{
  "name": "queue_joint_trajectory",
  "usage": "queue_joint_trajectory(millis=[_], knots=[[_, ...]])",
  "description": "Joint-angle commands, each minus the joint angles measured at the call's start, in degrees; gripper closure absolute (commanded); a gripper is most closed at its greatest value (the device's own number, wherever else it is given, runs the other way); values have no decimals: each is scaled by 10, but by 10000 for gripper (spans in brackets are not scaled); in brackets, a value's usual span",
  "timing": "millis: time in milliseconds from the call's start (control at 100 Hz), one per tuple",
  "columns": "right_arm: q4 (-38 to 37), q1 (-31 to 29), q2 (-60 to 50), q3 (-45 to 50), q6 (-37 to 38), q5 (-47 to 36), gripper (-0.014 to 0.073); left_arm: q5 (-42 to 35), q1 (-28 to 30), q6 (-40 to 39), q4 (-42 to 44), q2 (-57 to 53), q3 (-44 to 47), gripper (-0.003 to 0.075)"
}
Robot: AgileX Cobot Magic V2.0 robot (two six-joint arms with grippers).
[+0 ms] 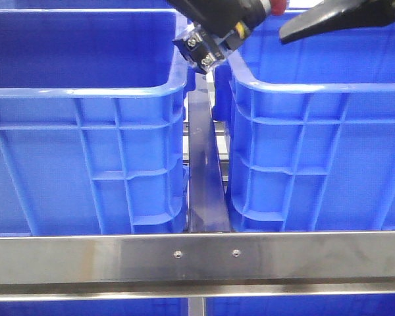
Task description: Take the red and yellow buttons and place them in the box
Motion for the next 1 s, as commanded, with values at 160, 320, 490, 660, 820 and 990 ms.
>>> queue_joint_trajectory(millis=[160, 320, 490, 660, 820, 990], knots=[[34, 1, -10, -22, -13, 5, 232, -9, -5, 0, -30, -21, -20, 547], [41, 1, -10, -22, -13, 14, 404, -9, -5, -1, -30, -21, -20, 304], [65, 0, -10, -22, -13, 14, 413, -9, -5, -5, -22, -21, -21, 160], [74, -18, -17, -22, -14, 7, 413, -5, -3, -35, 30, -41, -21, 164], [74, -57, -22, -22, -25, 7, 413, 6, 12, -37, 48, -68, -21, 164], [75, -112, -22, -26, -53, 8, 413, 26, 43, -49, 48, -78, -21, 164]])
